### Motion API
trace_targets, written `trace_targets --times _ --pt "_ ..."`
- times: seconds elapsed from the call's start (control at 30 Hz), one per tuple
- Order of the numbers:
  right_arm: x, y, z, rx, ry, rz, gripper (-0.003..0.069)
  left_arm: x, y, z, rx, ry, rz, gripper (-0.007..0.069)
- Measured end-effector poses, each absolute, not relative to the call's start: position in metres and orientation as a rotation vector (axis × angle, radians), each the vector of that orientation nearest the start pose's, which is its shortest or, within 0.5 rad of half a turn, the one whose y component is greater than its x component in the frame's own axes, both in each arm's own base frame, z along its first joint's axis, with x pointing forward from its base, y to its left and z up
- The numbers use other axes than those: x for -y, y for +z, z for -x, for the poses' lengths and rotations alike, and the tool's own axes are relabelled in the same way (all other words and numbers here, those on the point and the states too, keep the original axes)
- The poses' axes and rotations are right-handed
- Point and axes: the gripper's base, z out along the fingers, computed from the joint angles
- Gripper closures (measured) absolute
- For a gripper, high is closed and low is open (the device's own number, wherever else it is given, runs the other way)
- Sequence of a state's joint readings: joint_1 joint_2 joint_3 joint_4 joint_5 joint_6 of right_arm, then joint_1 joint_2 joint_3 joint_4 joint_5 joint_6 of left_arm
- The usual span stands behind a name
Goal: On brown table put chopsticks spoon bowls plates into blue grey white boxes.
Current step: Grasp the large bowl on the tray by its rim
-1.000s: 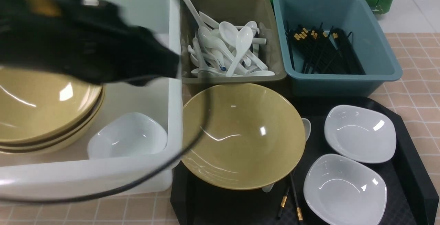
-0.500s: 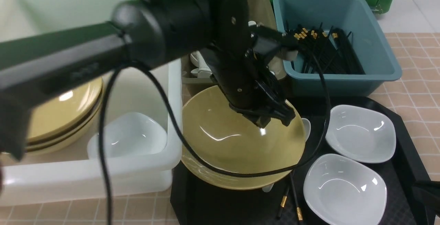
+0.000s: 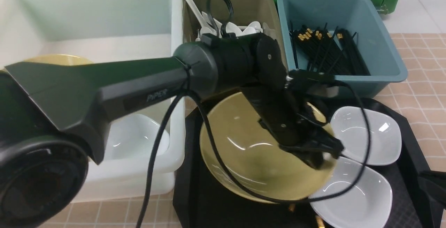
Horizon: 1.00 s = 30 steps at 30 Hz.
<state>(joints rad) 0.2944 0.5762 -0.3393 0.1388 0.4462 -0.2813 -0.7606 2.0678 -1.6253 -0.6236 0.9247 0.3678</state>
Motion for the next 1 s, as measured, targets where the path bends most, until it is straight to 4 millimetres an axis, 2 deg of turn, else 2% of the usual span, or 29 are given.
trace_targets --times 0.1,0.17,0.27,0.3,0.37,0.47,0.57,0.7,0.73,0.83,0.9,1.0 --pt "-0.037 0.242 -0.104 -2.103 0.142 0.521 0.0613 0.335 0.223 -0.292 -2.588 -0.874 -1.171 0.062" --pt "-0.037 0.242 -0.104 -2.103 0.142 0.521 0.0612 0.329 0.233 -0.297 -2.573 -0.818 -1.195 0.0617" --pt "-0.037 0.242 -0.104 -2.103 0.142 0.521 0.061 0.306 0.266 -0.31 -2.547 -0.619 -1.167 0.0593" --pt "-0.037 0.242 -0.104 -2.103 0.142 0.521 0.061 0.302 0.27 -0.313 -2.545 -0.587 -1.154 0.0586" --pt "-0.037 0.242 -0.104 -2.104 0.142 0.521 0.061 0.28 0.292 -0.326 -2.514 -0.388 -1.091 0.0518" --pt "-0.037 0.242 -0.105 -2.106 0.141 0.523 0.061 0.26 0.299 -0.337 -2.517 -0.229 -1.015 0.0405" --pt "-0.037 0.242 -0.105 -2.105 0.141 0.523 0.061 0.252 0.29 -0.345 -2.546 -0.151 -0.989 0.0272" --pt "-0.037 0.242 -0.105 -2.099 0.141 0.52 0.061 0.255 0.257 -0.353 -2.62 -0.095 -1.02 0.0124" --pt "-0.037 0.242 -0.105 -2.099 0.141 0.52 0.061 0.255 0.256 -0.354 -2.623 -0.093 -1.021 0.0124" --pt "-0.037 0.242 -0.105 -2.099 0.141 0.52 0.061 0.259 0.226 -0.36 -2.685 -0.07 -1.046 0.0095" --pt "-0.037 0.242 -0.105 -2.099 0.141 0.52 0.061 0.261 0.216 -0.362 -2.704 -0.063 -1.054 0.0099" --pt "-0.037 0.242 -0.105 -2.099 0.141 0.52 0.061 0.262 0.204 -0.364 -2.728 -0.053 -1.064 0.0174"
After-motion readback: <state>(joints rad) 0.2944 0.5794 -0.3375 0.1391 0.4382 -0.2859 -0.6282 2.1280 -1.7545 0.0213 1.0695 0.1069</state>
